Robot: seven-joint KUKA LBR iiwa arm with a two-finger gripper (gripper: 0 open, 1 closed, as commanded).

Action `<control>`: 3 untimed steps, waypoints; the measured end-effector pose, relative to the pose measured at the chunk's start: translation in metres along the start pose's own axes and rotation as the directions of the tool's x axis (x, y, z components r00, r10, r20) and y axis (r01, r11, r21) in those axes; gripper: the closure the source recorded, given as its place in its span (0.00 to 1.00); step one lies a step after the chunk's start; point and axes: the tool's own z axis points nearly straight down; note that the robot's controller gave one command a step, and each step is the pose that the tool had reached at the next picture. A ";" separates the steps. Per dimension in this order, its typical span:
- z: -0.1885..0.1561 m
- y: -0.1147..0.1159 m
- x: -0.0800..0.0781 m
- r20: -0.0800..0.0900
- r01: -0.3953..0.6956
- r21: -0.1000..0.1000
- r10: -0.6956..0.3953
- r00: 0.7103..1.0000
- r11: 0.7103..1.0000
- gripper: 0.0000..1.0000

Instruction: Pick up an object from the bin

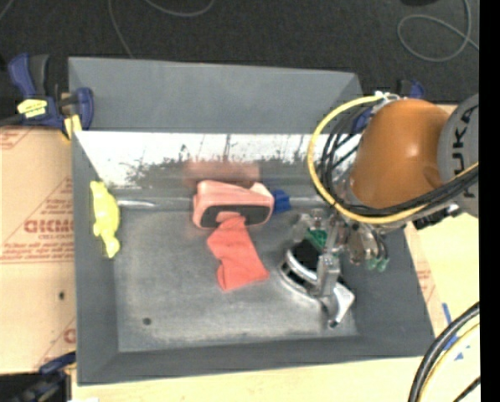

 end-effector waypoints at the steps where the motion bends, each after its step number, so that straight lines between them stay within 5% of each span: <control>1: -0.005 0.000 -0.002 0.008 0.001 0.001 -0.001 1.000 1.000 0.00; 3: 0.084 -0.021 -0.015 0.017 0.028 0.002 -0.028 0.999 1.000 0.00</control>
Offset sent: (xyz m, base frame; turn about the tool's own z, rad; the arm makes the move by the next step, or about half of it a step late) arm 0.0085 -0.0160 -0.1265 -0.0563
